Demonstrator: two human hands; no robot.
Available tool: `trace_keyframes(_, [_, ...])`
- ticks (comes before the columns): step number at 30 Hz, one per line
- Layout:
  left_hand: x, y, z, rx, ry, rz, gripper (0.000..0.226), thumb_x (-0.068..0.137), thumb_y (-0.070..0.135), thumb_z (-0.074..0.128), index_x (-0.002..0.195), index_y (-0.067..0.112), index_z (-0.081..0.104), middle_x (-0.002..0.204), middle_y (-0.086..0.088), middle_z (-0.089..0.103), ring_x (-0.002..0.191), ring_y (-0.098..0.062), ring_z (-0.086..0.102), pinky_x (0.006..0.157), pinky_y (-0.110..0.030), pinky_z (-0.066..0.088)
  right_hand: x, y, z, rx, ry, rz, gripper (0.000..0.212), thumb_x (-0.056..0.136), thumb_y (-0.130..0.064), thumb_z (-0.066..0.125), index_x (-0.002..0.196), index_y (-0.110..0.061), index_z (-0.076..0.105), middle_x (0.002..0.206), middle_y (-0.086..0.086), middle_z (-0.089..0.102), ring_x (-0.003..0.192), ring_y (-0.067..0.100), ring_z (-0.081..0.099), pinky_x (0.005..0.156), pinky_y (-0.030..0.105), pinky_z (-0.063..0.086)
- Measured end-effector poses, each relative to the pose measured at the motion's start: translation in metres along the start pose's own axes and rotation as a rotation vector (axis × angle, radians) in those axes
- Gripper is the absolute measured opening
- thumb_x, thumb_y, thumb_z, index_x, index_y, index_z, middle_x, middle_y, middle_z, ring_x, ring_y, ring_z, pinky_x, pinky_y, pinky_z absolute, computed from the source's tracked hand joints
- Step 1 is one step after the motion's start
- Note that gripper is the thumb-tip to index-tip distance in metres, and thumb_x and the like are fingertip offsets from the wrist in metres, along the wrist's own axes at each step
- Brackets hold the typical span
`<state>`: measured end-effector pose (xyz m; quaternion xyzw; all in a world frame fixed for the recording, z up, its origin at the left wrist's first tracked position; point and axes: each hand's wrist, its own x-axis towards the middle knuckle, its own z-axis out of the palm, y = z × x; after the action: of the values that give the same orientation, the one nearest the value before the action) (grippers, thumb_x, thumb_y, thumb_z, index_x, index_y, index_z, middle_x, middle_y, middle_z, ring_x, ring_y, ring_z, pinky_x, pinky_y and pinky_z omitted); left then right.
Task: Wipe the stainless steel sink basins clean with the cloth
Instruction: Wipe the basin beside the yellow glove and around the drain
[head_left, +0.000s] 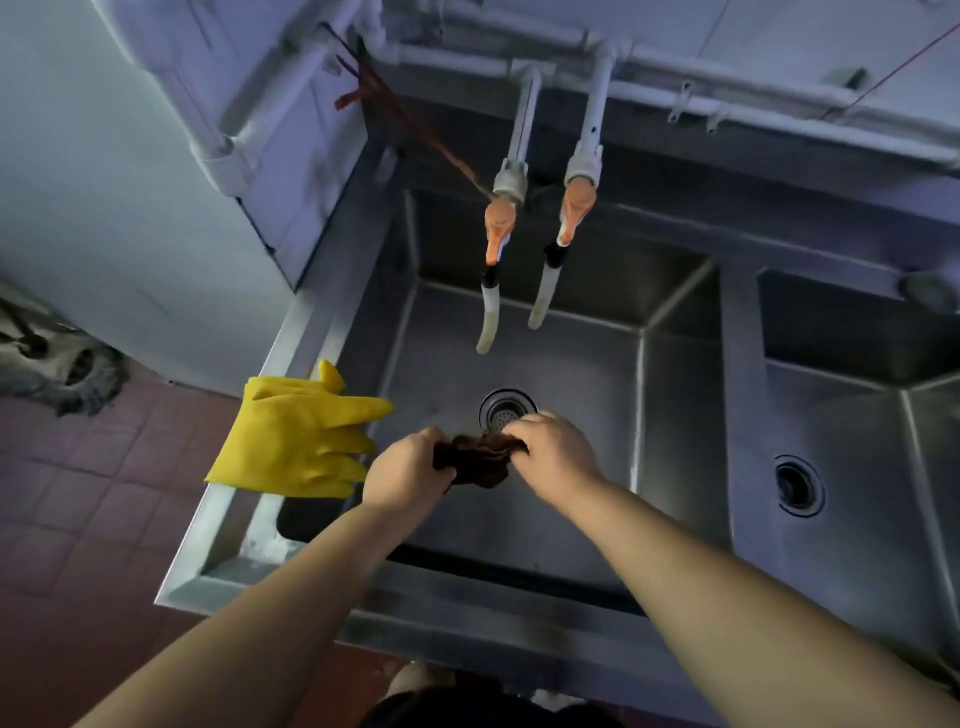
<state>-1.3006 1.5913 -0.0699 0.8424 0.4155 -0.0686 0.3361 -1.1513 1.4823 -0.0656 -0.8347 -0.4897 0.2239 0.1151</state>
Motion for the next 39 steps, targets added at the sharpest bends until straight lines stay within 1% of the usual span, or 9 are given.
trace_keyframes(4, [0.003, -0.018, 0.012, 0.134, -0.173, 0.073, 0.031, 0.086, 0.023, 0.06, 0.116, 0.019, 0.056, 0.11, -0.003, 0.064, 0.102, -0.024, 0.06, 0.069, -0.028, 0.04, -0.004, 0.016, 0.033, -0.088, -0.064, -0.185, 0.028, 0.063, 0.007, 0.068, 0.086, -0.01, 0.073, 0.081, 0.007, 0.066, 0.08, 0.03, 0.059, 0.067, 0.038, 0.054])
trace_keyframes(6, [0.0, -0.025, 0.013, 0.176, -0.223, 0.109, 0.032, 0.087, 0.023, 0.058, 0.119, 0.021, 0.056, 0.116, 0.0, 0.062, 0.106, -0.022, 0.057, 0.073, -0.029, 0.042, -0.01, 0.029, 0.053, -0.195, -0.289, -0.199, 0.038, 0.073, 0.007, 0.061, 0.104, -0.012, 0.071, 0.098, 0.009, 0.063, 0.096, 0.031, 0.055, 0.082, 0.042, 0.05])
trace_keyframes(8, [-0.002, -0.032, 0.005, 0.231, -0.157, 0.173, 0.029, 0.088, 0.023, 0.056, 0.116, 0.023, 0.059, 0.112, 0.001, 0.064, 0.103, -0.021, 0.058, 0.072, -0.029, 0.043, -0.014, 0.044, 0.07, -0.232, -0.499, -0.101, 0.048, 0.086, -0.002, 0.055, 0.128, -0.023, 0.058, 0.125, 0.006, 0.052, 0.117, 0.029, 0.045, 0.101, 0.036, 0.039])
trace_keyframes(12, [0.003, -0.049, -0.027, 0.351, 0.163, 0.447, 0.02, 0.082, 0.029, 0.049, 0.083, 0.019, 0.067, 0.073, 0.0, 0.065, 0.069, -0.026, 0.063, 0.057, -0.029, 0.046, 0.003, 0.051, 0.092, -0.138, -0.66, 0.056, 0.047, 0.095, -0.015, 0.047, 0.141, -0.023, 0.043, 0.147, 0.0, 0.037, 0.133, 0.022, 0.034, 0.11, 0.032, 0.031])
trace_keyframes(19, [0.038, -0.076, -0.068, 0.68, 0.336, 0.482, 0.03, 0.082, 0.029, 0.051, 0.1, 0.011, 0.067, 0.105, -0.006, 0.065, 0.1, -0.03, 0.058, 0.086, -0.038, 0.039, 0.036, 0.045, 0.158, -0.013, -0.688, 0.035, 0.068, 0.1, -0.027, 0.041, 0.152, -0.01, 0.001, 0.159, 0.011, -0.013, 0.147, 0.027, -0.007, 0.118, 0.033, 0.006])
trace_keyframes(26, [0.071, -0.111, -0.07, 0.748, 0.203, 0.433, 0.044, 0.087, 0.044, 0.05, 0.112, 0.011, 0.066, 0.123, -0.006, 0.062, 0.125, -0.03, 0.049, 0.108, -0.046, 0.032, 0.078, 0.049, 0.208, -0.252, -0.491, -0.093, 0.07, 0.102, -0.041, 0.026, 0.147, -0.013, -0.019, 0.146, 0.01, -0.034, 0.13, 0.025, -0.036, 0.109, 0.041, -0.024])
trace_keyframes(29, [0.076, -0.114, -0.064, 0.731, 0.25, 0.432, 0.039, 0.089, 0.042, 0.051, 0.108, 0.013, 0.068, 0.122, -0.005, 0.062, 0.126, -0.03, 0.047, 0.11, -0.046, 0.031, 0.119, 0.054, 0.216, -0.312, -0.254, -0.212, 0.067, 0.099, -0.046, 0.026, 0.144, -0.012, -0.011, 0.152, 0.018, -0.016, 0.138, 0.031, -0.019, 0.109, 0.043, -0.018])
trace_keyframes(32, [0.078, -0.115, -0.062, 0.744, 0.259, 0.443, 0.039, 0.09, 0.041, 0.048, 0.105, 0.011, 0.068, 0.123, -0.006, 0.062, 0.127, -0.032, 0.047, 0.109, -0.048, 0.031, 0.169, 0.061, 0.212, -0.36, -0.288, -0.268, 0.069, 0.1, -0.046, 0.025, 0.143, -0.018, -0.021, 0.156, 0.015, -0.019, 0.143, 0.033, -0.02, 0.111, 0.044, -0.019])
trace_keyframes(39, [0.081, -0.119, -0.059, 0.789, 0.256, 0.449, 0.038, 0.09, 0.038, 0.046, 0.105, 0.011, 0.068, 0.119, -0.007, 0.061, 0.128, -0.034, 0.044, 0.11, -0.05, 0.029, 0.277, 0.077, 0.19, -0.403, -0.097, -0.179, 0.07, 0.099, -0.052, 0.025, 0.152, -0.022, -0.008, 0.158, 0.012, -0.015, 0.144, 0.032, -0.019, 0.114, 0.045, -0.015])
